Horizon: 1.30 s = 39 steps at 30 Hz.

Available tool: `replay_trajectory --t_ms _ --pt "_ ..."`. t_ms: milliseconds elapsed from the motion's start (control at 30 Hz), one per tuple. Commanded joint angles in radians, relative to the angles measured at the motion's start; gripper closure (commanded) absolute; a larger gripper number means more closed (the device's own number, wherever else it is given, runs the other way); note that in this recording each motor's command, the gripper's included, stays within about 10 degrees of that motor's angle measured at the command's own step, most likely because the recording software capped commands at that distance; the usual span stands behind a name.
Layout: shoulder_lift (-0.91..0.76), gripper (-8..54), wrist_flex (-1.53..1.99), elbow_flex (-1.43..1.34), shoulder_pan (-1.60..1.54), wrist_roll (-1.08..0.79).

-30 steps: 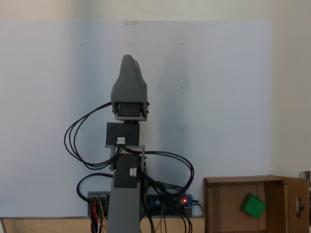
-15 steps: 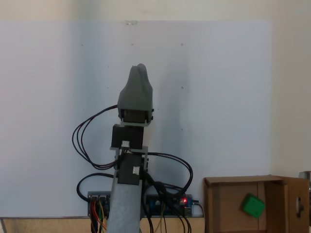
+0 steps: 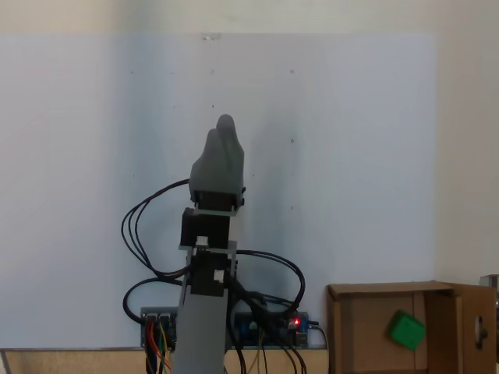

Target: Grasp a green dice and put it in the bin.

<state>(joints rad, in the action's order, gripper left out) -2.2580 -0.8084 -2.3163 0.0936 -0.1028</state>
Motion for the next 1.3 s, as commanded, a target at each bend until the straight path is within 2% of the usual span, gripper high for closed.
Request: replay_trajectory --t_ms 0,467,1267 --pt "-0.107 1.0 -0.137 0.021 0.006 -0.04" --pt "-0.107 0.9 -0.344 -0.069 0.003 -0.041" --pt "-0.107 0.8 -0.48 -0.161 0.008 -0.041"
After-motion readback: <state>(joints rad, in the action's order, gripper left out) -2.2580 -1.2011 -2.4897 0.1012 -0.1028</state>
